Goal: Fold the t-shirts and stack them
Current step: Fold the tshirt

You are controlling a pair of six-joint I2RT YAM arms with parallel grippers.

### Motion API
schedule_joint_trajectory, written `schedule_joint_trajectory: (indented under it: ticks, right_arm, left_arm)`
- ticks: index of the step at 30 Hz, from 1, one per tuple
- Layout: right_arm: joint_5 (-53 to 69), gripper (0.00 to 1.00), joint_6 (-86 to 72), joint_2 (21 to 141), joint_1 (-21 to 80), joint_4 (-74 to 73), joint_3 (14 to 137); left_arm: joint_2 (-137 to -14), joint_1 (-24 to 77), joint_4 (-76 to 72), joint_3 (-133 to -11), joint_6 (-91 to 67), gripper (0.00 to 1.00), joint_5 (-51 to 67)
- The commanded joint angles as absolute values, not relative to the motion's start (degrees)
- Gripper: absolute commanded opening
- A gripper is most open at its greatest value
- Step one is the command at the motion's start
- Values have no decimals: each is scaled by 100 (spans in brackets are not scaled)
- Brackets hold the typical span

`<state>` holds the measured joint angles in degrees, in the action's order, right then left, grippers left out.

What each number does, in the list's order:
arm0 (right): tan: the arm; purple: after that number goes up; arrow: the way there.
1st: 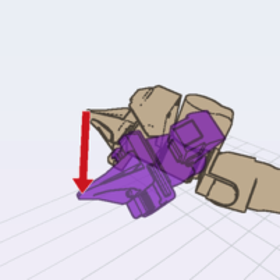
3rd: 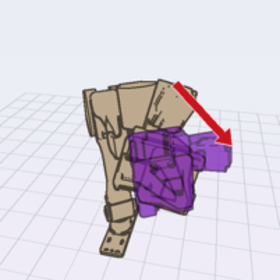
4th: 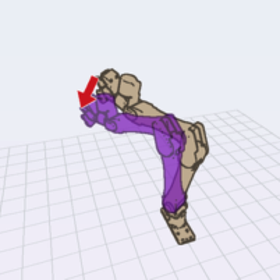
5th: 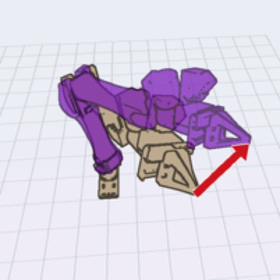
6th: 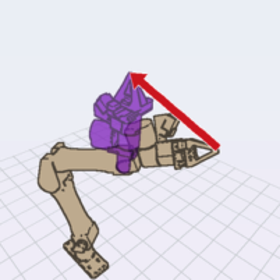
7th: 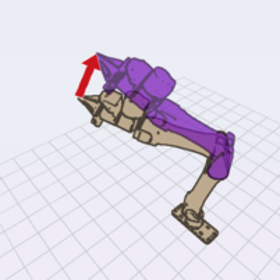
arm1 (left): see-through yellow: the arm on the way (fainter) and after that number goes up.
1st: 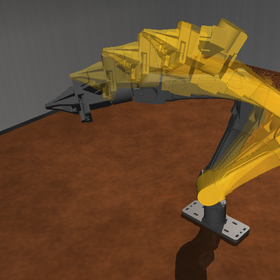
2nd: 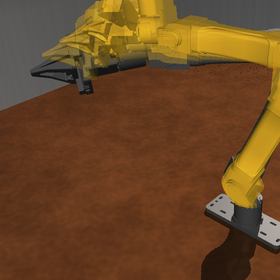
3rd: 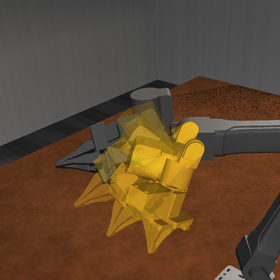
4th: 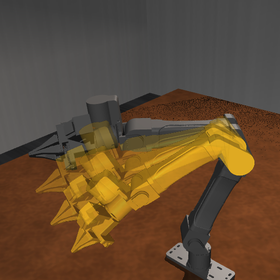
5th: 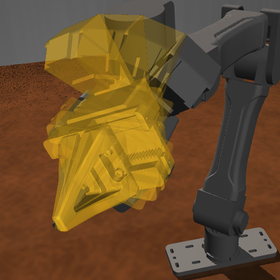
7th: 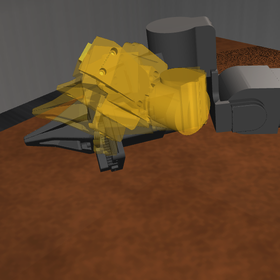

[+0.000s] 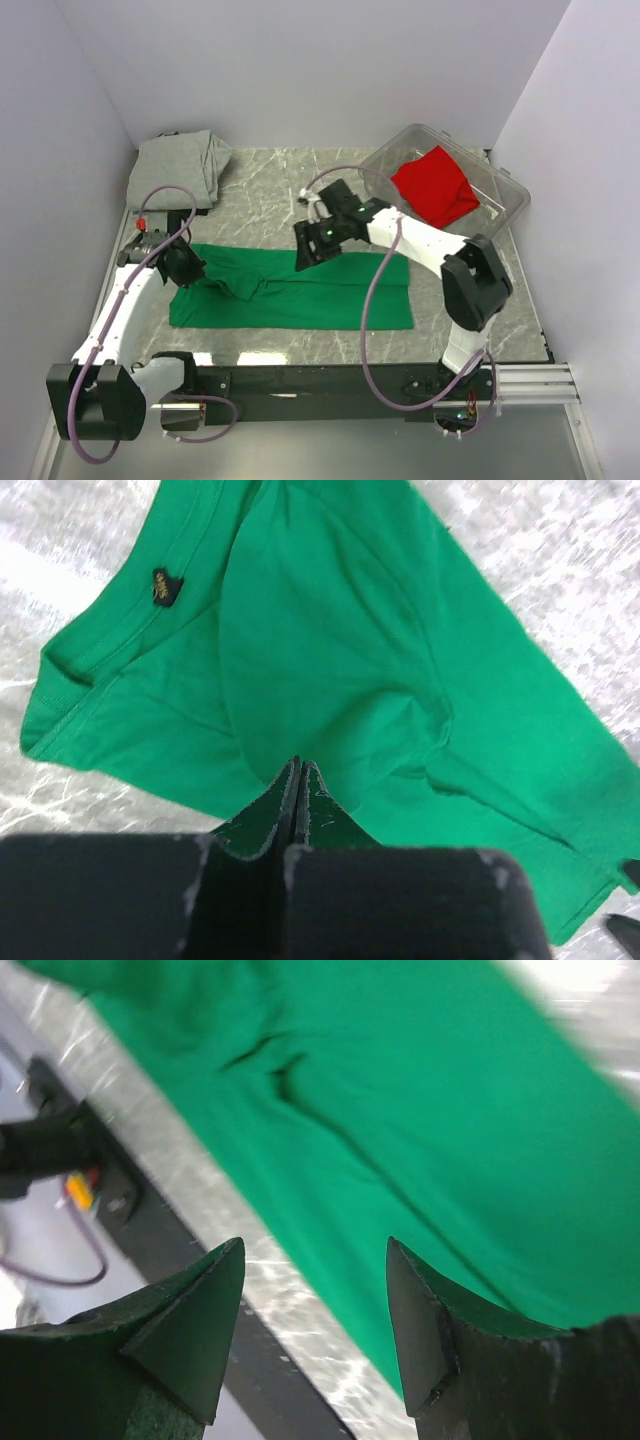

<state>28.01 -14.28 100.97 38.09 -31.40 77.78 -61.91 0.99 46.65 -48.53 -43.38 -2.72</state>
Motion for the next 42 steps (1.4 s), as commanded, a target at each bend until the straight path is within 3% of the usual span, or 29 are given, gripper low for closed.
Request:
schedule_joint_trajectory:
  ticks: [1,12,29,42]
  right_arm:
    - [3454,65,-1529,10344,4200,-2857,8155]
    - [3094,64,-2065,11390,5404,-2532,8833]
    - [2171,54,-2733,12463,5757,-1486,9369]
    - [1592,43,-2523,12920,5853,-2039,9808]
  left_arm:
    - [-5889,97,4868,-4852,-4148,0,-176]
    - [-5739,97,5528,-4570,-4052,0,-360]
    - [-5827,97,5397,-4526,-3981,0,-264]
    - [-5871,97,5388,-4562,-3911,0,-272]
